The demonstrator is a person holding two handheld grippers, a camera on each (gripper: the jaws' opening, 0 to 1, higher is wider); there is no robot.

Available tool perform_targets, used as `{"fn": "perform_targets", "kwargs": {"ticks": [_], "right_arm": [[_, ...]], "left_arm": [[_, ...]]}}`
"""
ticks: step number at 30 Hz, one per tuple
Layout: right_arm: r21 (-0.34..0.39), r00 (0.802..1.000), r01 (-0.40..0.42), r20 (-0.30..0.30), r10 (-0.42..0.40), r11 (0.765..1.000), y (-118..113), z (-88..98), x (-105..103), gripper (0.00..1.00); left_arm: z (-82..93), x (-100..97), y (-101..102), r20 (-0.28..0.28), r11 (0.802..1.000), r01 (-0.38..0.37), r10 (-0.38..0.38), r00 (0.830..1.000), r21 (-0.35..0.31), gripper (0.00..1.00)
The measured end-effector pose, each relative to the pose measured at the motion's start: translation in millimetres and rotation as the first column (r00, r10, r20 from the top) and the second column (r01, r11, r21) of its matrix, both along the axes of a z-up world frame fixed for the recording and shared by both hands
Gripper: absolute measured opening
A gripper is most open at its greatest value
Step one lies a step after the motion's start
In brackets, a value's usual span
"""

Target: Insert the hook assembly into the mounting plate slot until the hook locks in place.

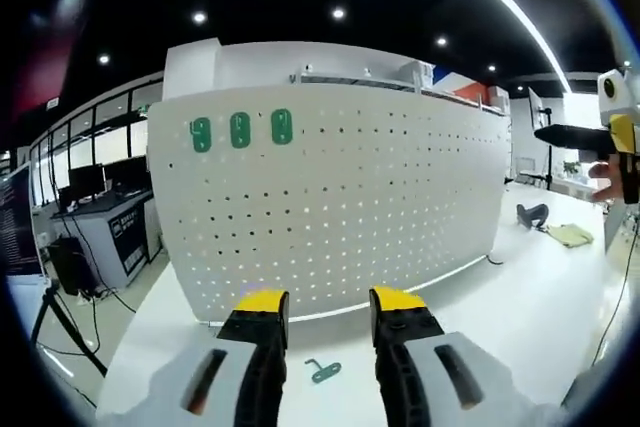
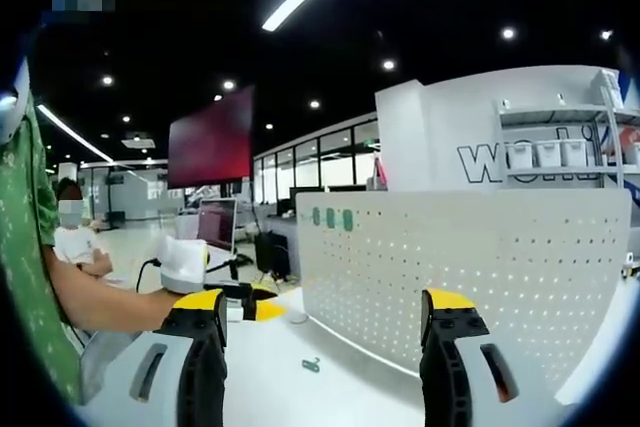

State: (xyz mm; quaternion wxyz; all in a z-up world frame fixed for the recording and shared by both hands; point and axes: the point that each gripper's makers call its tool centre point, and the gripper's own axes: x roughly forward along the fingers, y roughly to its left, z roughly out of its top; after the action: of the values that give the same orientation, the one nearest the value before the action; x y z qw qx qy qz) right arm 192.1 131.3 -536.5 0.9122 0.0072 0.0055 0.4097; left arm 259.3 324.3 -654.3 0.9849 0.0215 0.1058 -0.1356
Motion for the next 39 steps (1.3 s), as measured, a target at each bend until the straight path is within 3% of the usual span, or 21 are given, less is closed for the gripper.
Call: {"fn": "perform_targets", "kwargs": {"ticks": [19,39], "right_arm": [[-0.015,0.999,-0.029,-0.025,0.028,0.999,12,-13.0,16,0.80],[-0.085,0.986,-0.070,-0.154,0.056,0.994,32,-83.6,50,0.79]], "left_arm": [[-13.1,-10.0,5,-0.031,1.000,-0.008,0.008,0.999,-0.003,0.33],[-33.6,-25.3,9,-0.079,1.000,-0.004,0.005,0.997,0.011,0.32]]}}
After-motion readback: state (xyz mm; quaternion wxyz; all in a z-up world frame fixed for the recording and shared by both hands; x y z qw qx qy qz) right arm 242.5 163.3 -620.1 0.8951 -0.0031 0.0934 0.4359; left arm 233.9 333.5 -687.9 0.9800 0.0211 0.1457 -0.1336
